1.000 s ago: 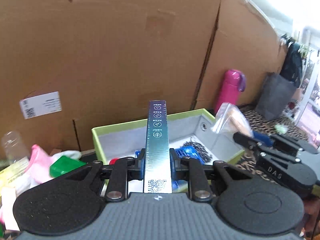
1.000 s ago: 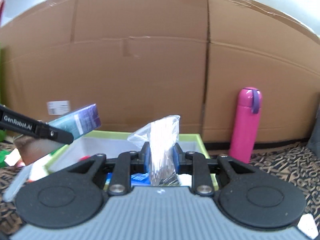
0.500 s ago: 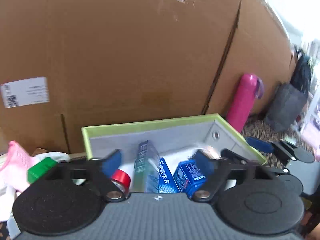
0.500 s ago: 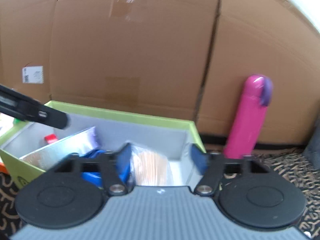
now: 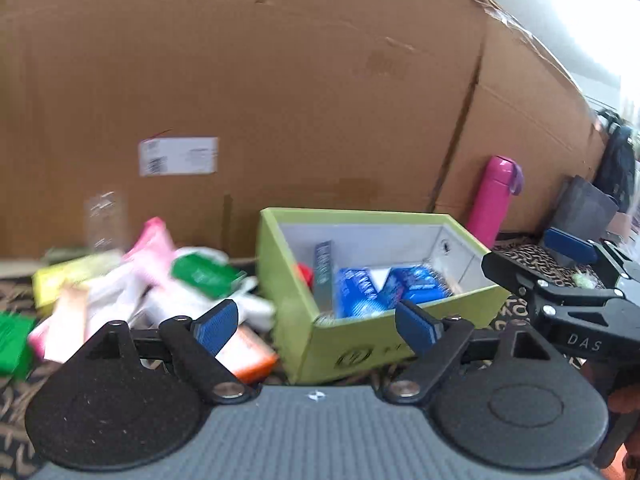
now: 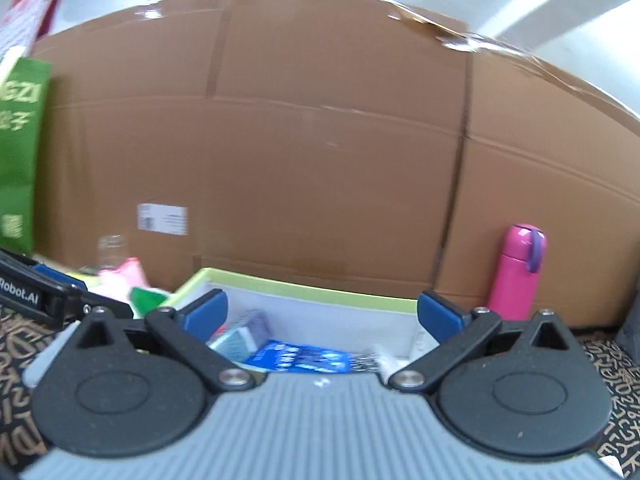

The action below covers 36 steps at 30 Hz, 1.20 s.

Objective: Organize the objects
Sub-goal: 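Withdraw both tools from the box back toward the pile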

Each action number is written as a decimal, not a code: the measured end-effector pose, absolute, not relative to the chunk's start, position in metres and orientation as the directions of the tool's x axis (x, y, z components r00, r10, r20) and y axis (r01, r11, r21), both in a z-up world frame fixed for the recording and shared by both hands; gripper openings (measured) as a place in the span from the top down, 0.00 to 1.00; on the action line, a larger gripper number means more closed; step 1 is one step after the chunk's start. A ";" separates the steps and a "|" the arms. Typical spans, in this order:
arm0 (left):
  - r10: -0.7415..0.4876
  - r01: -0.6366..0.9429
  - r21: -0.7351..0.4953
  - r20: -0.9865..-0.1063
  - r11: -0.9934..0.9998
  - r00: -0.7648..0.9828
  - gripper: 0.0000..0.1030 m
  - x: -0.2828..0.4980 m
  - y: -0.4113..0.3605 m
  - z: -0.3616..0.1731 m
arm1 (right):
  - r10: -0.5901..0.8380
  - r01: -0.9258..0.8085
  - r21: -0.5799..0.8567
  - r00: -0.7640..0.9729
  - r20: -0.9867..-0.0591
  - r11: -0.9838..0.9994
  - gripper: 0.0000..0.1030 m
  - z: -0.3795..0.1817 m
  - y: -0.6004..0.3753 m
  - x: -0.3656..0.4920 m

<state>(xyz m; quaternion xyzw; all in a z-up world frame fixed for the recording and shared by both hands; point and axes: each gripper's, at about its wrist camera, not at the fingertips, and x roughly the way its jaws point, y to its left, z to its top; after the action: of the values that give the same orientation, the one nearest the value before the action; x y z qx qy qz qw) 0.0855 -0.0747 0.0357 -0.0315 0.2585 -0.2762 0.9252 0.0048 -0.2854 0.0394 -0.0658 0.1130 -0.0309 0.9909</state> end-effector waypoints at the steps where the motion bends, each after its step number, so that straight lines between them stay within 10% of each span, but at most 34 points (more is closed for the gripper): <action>1: -0.520 0.483 -0.207 -0.456 0.851 0.722 0.14 0.080 -0.066 0.034 | -0.063 0.030 -0.147 0.972 -0.224 0.989 0.00 0.039 -0.279 0.003; 18: -0.255 0.153 -0.222 -0.564 0.963 0.785 0.14 0.073 0.076 -0.016 | 0.340 -0.322 0.124 0.801 -0.493 0.939 0.00 -0.026 -0.145 0.025; 31: -0.149 0.111 -0.099 -0.642 0.989 0.752 0.14 0.189 0.111 -0.038 | 0.308 -0.291 0.124 0.757 -0.576 0.949 0.01 -0.047 -0.098 0.067; 36: -0.078 0.124 0.031 -0.622 0.992 0.779 0.17 0.202 0.101 -0.044 | 0.295 -0.296 0.102 0.739 -0.606 0.950 0.18 -0.052 -0.087 0.083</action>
<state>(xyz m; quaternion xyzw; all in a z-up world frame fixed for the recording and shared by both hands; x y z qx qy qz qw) 0.2020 0.1014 -0.0444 0.0351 0.3282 -0.0535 0.9424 0.0826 -0.0870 -0.0522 -0.0005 0.3248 0.1586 0.9324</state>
